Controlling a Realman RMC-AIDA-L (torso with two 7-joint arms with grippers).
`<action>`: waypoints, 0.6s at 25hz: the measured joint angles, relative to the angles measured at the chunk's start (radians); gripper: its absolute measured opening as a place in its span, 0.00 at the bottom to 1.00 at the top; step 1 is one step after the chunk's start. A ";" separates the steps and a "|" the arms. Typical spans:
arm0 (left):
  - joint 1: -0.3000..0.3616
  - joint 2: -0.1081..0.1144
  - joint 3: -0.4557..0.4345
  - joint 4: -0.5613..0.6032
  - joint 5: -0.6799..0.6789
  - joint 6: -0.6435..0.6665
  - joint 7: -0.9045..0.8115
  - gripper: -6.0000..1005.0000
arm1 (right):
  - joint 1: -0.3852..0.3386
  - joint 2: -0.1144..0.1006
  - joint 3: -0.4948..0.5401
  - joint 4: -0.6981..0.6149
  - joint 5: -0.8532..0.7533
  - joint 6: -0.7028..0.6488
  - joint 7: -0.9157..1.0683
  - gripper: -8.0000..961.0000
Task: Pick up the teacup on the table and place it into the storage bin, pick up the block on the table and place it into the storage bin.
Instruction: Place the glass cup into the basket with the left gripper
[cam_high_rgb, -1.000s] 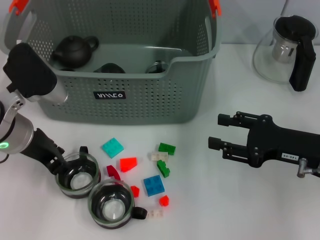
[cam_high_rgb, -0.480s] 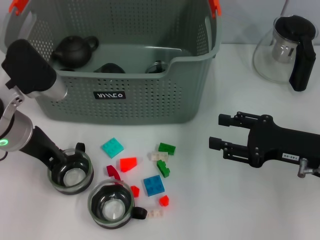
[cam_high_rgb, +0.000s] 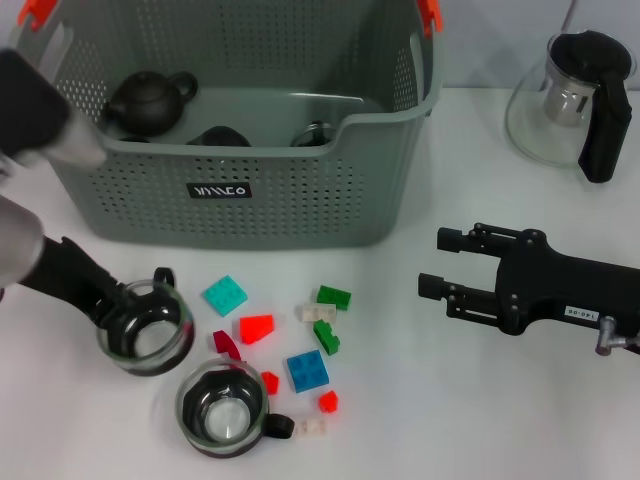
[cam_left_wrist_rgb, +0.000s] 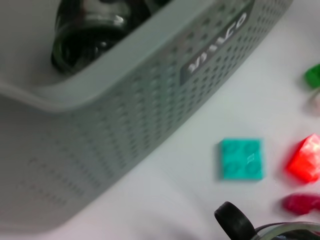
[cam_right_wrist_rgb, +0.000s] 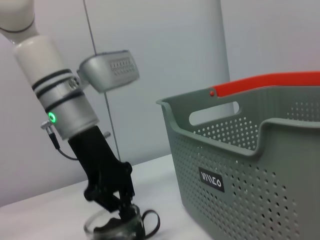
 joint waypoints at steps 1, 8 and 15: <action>-0.012 0.004 -0.065 -0.001 -0.045 0.040 0.038 0.05 | 0.000 0.000 0.000 0.000 0.000 -0.001 0.000 0.72; -0.166 0.131 -0.646 -0.334 -0.371 0.400 0.320 0.06 | -0.002 0.000 0.000 0.006 0.000 -0.007 0.000 0.71; -0.207 0.249 -0.743 -0.626 -0.693 0.375 0.305 0.06 | -0.004 -0.004 -0.001 0.009 0.000 -0.018 0.000 0.70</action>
